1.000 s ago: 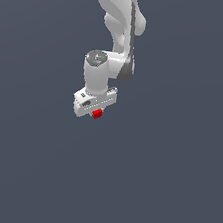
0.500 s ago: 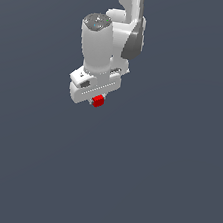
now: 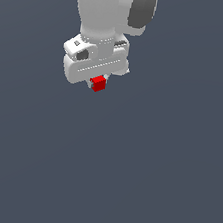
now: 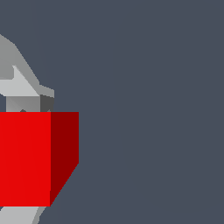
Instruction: Pick up the red cube and move it to a goal position.
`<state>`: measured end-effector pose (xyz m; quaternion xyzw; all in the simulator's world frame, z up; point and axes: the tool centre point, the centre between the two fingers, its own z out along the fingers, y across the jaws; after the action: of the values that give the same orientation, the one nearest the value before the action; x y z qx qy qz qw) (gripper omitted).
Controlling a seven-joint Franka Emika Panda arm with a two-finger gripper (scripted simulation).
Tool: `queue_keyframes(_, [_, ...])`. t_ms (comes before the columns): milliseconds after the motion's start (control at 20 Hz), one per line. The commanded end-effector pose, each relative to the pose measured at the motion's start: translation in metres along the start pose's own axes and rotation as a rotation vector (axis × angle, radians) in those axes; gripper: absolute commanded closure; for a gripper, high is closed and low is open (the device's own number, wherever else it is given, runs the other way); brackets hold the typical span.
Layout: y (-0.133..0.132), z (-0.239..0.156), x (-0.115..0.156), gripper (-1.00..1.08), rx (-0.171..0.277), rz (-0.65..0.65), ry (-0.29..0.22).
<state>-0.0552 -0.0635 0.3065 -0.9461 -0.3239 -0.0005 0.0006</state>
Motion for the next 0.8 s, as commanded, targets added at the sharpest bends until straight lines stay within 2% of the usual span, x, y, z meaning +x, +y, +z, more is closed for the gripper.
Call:
queue_keyframes(0, [0.001,-0.025,0.003,1.08,0.0,0.001,-0.001])
queue_keyframes(350, [0.006,-0.075,0.01,1.08,0.0,0.001,-0.001])
queue_keyframes(750, [0.009,-0.101,0.015,1.08,-0.001,0.002,-0.001])
